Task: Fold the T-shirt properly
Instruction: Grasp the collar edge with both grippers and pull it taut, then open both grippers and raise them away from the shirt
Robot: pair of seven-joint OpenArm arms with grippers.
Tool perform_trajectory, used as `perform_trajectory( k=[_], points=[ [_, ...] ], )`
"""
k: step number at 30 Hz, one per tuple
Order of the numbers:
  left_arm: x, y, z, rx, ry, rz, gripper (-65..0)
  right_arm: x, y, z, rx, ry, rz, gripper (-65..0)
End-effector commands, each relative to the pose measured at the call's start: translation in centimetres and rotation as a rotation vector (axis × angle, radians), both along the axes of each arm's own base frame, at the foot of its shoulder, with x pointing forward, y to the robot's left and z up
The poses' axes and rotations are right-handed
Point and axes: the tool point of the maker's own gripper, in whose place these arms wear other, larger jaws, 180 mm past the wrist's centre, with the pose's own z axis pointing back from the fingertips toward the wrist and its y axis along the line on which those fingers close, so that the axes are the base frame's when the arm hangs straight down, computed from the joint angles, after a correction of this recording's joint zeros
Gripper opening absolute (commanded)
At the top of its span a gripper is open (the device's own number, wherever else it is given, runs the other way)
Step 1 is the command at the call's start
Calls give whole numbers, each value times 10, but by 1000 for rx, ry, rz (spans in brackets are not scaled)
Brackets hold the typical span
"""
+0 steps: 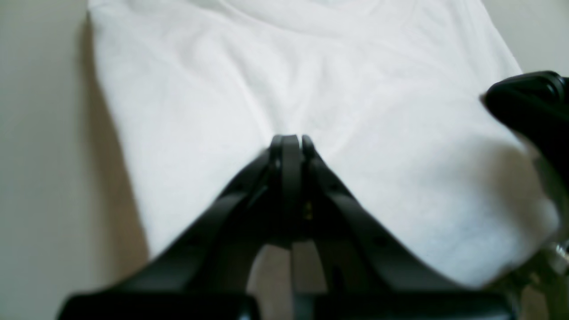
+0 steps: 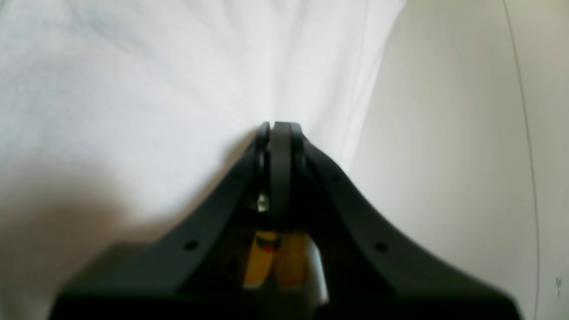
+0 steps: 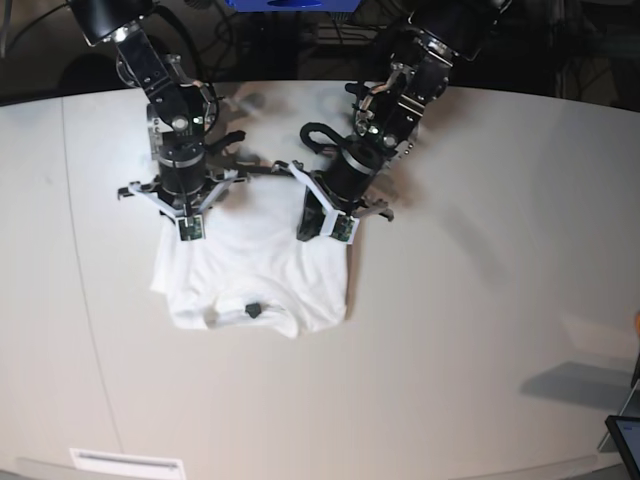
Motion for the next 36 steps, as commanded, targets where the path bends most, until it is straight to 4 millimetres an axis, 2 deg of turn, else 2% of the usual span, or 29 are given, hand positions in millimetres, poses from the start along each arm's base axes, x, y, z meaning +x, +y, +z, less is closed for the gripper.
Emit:
perform_trajectory(
  k=[1,5,8,11,15,25,27,32,33,36],
  points=[
    [12,7,10,15,-39,18,-650,0,-6,-3,-10,17,-14,-649],
    [16,19,15,41,-63,17,-650,1,-7,-4,-15,10,-11,-649],
    [18,19,22,38,-79,13,-650,4,-7,-2,-14,3,-11,-649],
    [17,20,18,44,-70,14,-650,4,-9,-2,-22,4,-11,-649],
    [14,33,8,79,-54,16,-650,4,-11,-3,-28,3,-9,-649],
    [18,54,12,130,-74,12,-650,6,-18,3,-48,-13,-1,-649],
    [24,54,29,112,-117,22,-650,11,-13,16,-30,-49,6,-649],
    [43,81,91,57,-260,128,-650,16,-7,60,13,-154,25,-649],
    [45,87,104,50,-291,145,-650,16,-8,70,23,-177,21,-649],
    [40,102,125,41,-339,188,-650,16,-23,96,46,-246,-33,-649]
  ],
)
